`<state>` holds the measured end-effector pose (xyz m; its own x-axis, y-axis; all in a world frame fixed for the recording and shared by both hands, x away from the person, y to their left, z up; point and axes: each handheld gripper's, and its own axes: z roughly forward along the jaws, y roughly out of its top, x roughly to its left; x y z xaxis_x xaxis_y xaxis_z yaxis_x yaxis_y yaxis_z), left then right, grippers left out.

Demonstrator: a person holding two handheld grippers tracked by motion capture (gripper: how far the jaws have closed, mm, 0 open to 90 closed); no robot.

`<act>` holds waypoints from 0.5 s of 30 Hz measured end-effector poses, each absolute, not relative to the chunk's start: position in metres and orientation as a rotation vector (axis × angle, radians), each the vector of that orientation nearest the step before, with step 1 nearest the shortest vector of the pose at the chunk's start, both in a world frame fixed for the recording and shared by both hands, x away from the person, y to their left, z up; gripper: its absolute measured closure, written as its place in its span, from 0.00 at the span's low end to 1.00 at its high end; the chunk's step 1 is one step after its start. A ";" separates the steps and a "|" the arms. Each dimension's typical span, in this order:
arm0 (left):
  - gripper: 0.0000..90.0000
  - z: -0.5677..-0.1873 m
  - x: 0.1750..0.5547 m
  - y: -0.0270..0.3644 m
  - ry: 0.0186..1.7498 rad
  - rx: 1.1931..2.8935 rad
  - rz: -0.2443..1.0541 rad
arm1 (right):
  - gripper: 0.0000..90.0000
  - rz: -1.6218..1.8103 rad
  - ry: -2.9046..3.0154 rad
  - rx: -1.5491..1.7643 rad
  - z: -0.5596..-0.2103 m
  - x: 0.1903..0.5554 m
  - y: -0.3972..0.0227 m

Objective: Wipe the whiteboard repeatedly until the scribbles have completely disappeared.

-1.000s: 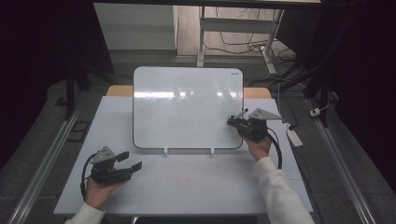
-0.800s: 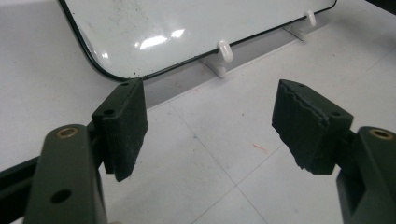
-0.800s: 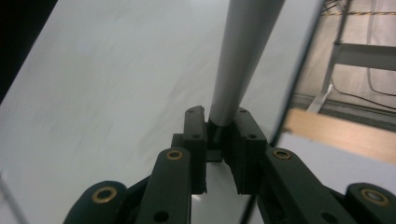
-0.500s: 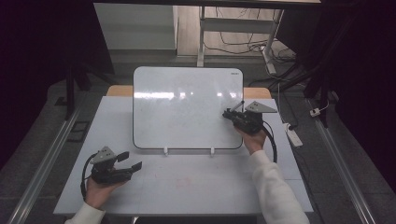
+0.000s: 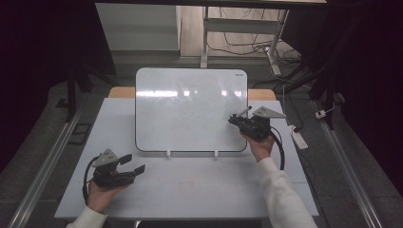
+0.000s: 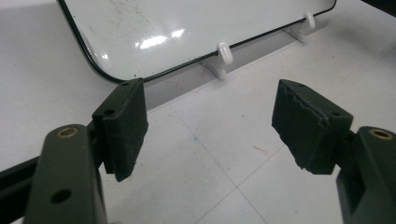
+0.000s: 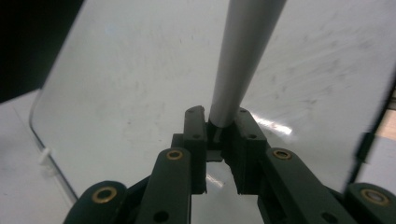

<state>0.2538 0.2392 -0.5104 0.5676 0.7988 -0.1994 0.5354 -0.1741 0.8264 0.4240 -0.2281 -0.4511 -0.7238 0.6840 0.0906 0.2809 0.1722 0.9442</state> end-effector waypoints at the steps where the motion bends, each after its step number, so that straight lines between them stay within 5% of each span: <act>1: 0.31 -0.510 0.254 0.239 1.086 1.848 0.351 | 0.87 1.562 2.111 0.901 -0.448 0.419 -0.229; 15: 0.32 -0.499 0.264 0.213 0.935 1.825 0.332 | 0.87 1.544 2.408 0.820 -0.457 0.350 -0.233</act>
